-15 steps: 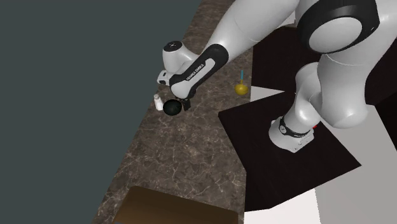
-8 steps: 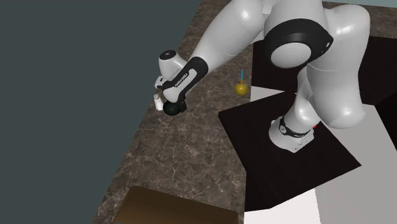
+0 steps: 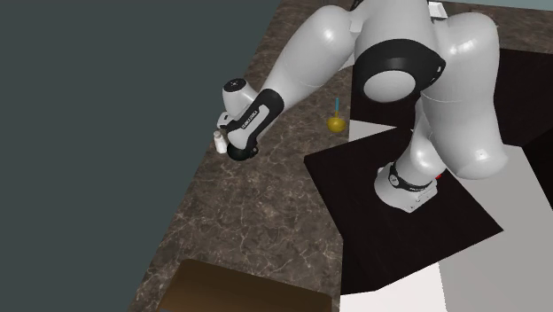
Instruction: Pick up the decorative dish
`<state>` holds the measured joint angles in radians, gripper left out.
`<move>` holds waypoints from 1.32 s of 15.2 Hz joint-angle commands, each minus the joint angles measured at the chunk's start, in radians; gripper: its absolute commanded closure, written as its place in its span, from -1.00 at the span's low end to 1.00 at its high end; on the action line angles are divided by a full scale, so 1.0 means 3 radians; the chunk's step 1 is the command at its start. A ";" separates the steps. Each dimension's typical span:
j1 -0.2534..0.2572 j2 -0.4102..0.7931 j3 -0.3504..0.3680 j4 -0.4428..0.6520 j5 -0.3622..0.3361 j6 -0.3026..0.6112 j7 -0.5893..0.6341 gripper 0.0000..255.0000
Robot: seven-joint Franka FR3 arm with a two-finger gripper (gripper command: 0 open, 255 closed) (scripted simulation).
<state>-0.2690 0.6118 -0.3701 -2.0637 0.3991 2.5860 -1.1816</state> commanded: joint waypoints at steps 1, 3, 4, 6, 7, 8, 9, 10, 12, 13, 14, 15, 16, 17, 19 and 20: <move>-0.0001 0.0003 0.0002 0.0002 0.0002 0.0002 0.0000 1.00; -0.0001 0.0003 0.0002 0.0002 0.0002 0.0003 0.0000 1.00; -0.0001 0.0003 0.0002 0.0001 0.0002 0.0003 -0.0001 1.00; -0.0001 0.0003 0.0002 0.0001 0.0002 0.0003 -0.0001 1.00; -0.0001 0.0003 0.0002 0.0001 0.0002 0.0003 0.0000 1.00; -0.0006 0.0002 0.0004 -0.0009 0.0005 0.0012 -0.0009 1.00; 0.0010 -0.0037 -0.0017 -0.0021 -0.0015 -0.0016 0.0005 1.00; 0.0026 -0.0077 -0.0038 -0.0031 -0.0036 -0.0044 0.0019 1.00; 0.0058 -0.0155 -0.0080 -0.0051 -0.0080 -0.0101 0.0048 1.00; 0.0074 -0.0194 -0.0100 -0.0060 -0.0102 -0.0130 0.0063 1.00; 0.0089 -0.0232 -0.0121 -0.0068 -0.0125 -0.0159 0.0078 1.00; 0.0104 -0.0271 -0.0141 -0.0076 -0.0148 -0.0189 0.0094 1.00; 0.0120 -0.0309 -0.0161 -0.0083 -0.0171 -0.0219 0.0109 1.00; 0.0135 -0.0346 -0.0181 -0.0089 -0.0195 -0.0249 0.0125 1.00; 0.0164 -0.0422 -0.0220 -0.0098 -0.0243 -0.0311 0.0157 1.00; 0.0178 -0.0459 -0.0239 -0.0102 -0.0268 -0.0342 0.0173 1.00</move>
<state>-0.2202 0.4865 -0.4353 -2.0922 0.3267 2.4933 -1.1347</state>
